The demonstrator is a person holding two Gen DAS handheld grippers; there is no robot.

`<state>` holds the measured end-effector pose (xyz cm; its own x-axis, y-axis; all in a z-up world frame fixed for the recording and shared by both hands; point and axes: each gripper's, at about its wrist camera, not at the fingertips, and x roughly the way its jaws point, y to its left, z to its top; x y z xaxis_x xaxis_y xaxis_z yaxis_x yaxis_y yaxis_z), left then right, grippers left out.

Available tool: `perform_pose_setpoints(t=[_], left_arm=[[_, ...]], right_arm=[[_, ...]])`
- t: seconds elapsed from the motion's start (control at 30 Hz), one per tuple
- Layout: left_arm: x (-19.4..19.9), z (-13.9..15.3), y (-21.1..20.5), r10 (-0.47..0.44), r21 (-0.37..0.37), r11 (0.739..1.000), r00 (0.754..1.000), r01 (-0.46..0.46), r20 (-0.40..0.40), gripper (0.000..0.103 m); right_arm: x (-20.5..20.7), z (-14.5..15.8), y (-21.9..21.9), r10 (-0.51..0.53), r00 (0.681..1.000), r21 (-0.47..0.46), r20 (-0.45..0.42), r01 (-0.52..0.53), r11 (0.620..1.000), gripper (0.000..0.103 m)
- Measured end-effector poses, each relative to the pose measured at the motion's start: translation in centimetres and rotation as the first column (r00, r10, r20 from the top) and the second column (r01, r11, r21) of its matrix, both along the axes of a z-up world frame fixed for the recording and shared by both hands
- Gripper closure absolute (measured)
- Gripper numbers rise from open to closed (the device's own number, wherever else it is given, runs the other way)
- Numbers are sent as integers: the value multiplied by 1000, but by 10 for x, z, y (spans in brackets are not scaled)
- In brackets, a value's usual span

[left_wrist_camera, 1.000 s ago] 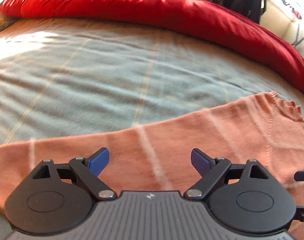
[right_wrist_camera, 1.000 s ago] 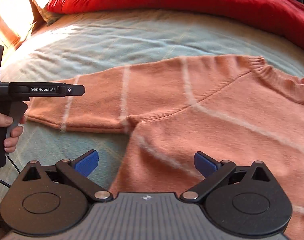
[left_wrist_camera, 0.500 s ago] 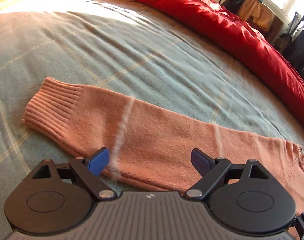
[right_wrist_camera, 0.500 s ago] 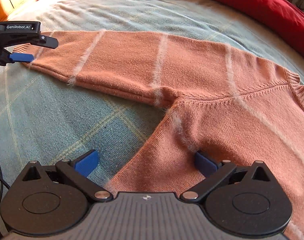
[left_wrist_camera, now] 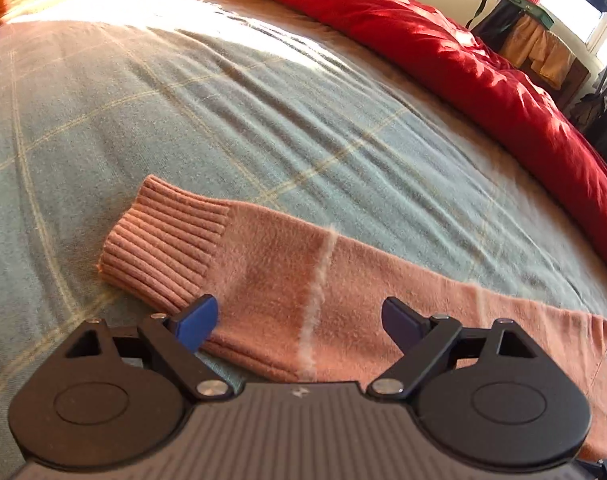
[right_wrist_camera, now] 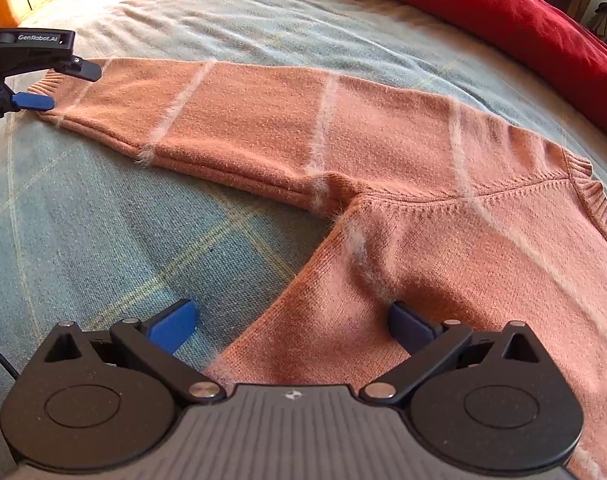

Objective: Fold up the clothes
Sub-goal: 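Sweep the open left tool along the sleeve toward its ribbed cuff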

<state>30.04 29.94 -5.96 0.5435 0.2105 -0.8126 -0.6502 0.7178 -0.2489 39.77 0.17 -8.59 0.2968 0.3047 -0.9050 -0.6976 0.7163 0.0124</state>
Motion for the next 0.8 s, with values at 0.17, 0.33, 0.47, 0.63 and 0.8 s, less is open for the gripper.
perform_pose_setpoints(t=[0.17,0.33,0.47,0.63,0.8], left_arm=[[22,5,-9,-131,52,990,991,132,-4,13],[48,3,-13,-245,100,964,969,246,-21,13],[49,-8,-9,-236,88,967,971,239,-45,13],[31,-10,-2,-152,111,981,986,159,-68,13],[12,-10,-4,-127,133,981,986,140,-105,13]], right_arm=[[1,0,1,2,1000,-6,-2,-2,1000,0],[2,0,2,3,1000,-13,-7,-3,1000,0],[2,-1,1,7,1000,-10,-7,-7,1000,0],[3,-1,1,11,1000,-8,-11,-11,1000,0],[3,-1,1,15,1000,-5,-12,-15,1000,0]])
